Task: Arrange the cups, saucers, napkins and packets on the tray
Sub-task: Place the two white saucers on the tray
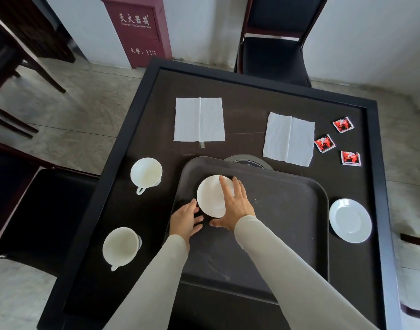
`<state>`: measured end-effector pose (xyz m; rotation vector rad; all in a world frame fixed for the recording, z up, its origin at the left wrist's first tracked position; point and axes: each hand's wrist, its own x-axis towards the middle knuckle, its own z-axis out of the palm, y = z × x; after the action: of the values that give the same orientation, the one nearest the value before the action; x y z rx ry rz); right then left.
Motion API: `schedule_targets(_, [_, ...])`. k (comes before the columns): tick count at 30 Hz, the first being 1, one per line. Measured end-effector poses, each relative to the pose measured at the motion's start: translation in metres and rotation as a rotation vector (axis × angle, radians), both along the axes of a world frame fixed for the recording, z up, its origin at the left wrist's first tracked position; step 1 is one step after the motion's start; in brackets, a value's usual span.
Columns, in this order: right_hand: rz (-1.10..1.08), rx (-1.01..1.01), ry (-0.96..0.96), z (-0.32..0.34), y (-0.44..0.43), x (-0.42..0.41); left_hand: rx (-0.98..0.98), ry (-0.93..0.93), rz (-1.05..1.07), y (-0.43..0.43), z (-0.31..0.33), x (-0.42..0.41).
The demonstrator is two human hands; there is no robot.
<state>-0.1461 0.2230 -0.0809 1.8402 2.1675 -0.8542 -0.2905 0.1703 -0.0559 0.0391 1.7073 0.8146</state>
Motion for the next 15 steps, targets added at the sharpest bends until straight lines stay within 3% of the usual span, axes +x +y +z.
schedule_targets(15, [-0.082,0.034,0.001,0.024,-0.032,0.072,0.005,-0.031,-0.155,-0.035,0.018,0.059])
